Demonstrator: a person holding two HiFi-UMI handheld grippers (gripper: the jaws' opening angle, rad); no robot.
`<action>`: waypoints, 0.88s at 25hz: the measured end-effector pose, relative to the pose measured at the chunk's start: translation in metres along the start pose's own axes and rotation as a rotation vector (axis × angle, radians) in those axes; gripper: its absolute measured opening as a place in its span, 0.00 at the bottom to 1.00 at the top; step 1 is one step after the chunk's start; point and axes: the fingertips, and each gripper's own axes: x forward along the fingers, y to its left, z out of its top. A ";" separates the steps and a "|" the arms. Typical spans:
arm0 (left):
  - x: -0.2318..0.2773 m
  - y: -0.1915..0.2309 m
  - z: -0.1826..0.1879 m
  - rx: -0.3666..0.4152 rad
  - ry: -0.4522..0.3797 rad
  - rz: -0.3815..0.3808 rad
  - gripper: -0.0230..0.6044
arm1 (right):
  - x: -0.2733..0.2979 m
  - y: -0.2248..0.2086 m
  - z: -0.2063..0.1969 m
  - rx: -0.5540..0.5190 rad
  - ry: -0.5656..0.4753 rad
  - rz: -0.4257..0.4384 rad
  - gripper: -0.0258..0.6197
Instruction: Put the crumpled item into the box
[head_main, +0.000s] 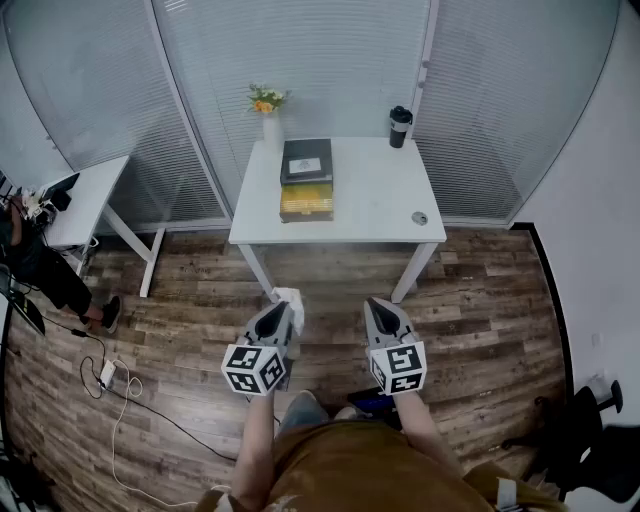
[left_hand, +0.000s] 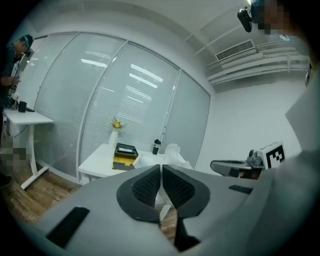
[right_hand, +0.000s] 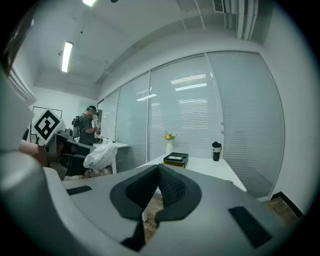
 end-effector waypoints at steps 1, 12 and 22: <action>0.000 -0.002 0.001 -0.010 -0.001 -0.009 0.10 | -0.002 -0.001 0.000 0.001 0.003 -0.004 0.06; -0.002 -0.021 -0.006 -0.014 0.017 -0.027 0.10 | -0.021 -0.005 -0.004 0.017 0.011 -0.022 0.06; -0.007 -0.016 -0.003 -0.011 0.000 0.031 0.10 | -0.029 -0.013 -0.009 0.029 0.020 -0.024 0.06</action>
